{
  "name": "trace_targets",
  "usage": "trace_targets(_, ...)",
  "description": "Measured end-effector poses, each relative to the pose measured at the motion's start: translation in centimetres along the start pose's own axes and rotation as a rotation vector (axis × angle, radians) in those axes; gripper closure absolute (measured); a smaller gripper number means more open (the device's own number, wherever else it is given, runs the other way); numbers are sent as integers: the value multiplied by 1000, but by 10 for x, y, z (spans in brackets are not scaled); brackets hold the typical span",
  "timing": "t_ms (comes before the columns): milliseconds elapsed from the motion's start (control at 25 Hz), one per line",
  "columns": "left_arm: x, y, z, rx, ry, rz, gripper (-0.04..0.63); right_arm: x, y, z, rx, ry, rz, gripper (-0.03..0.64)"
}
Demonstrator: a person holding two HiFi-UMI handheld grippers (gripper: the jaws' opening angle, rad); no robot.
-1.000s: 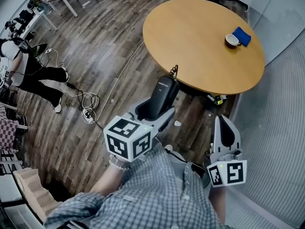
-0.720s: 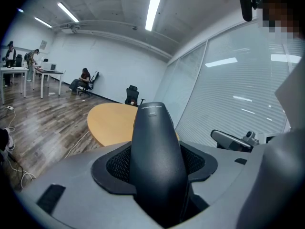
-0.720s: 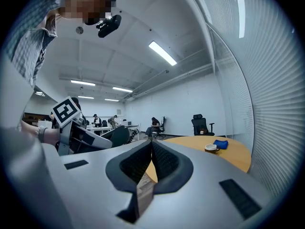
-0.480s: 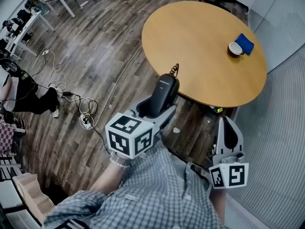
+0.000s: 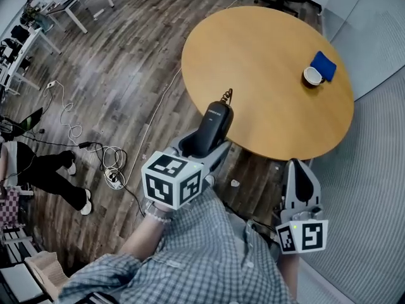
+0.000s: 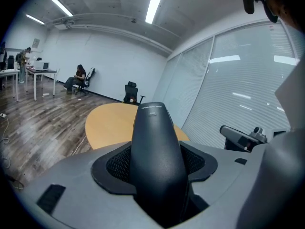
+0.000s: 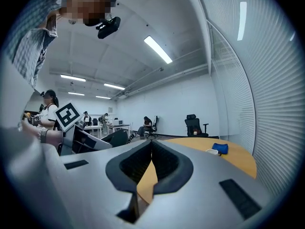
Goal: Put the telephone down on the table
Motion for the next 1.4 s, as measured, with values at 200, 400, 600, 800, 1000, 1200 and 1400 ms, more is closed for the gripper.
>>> trace_targets(200, -16, -9, -34, -12, 7, -34, 313, -26, -4, -3, -5, 41, -21, 606)
trace_targets(400, -40, -16, -73, -40, 10, -75, 313, -56, -2, -12, -17, 83, -42, 606)
trace_targets(600, -71, -26, -100, -86, 6, -116, 313, -77, -4, -12, -32, 122, -65, 606)
trace_targets(800, -103, -24, -119, -99, 16, -156, 313, -89, 4, -13, -54, 159, -100, 606)
trace_targets(1000, -140, -13, -139, -152, 10, -195, 313, -96, 10, -13, -65, 193, -136, 606)
trace_targets(1200, -171, 7, -153, -177, -10, -269, 313, -94, 14, -10, -77, 232, -162, 606)
trace_targets(1400, -200, 12, -162, -197, -23, -300, 313, -94, 18, -3, -92, 269, -188, 606)
Point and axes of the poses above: the fingertips, and each gripper's own axes: x backward along the fingers, z to its right, y out of its underside, the point moved 4 cm from there along x, backward along the fingers, and after that the axes turned 13 degrees about -z, right-handed, at the moved point
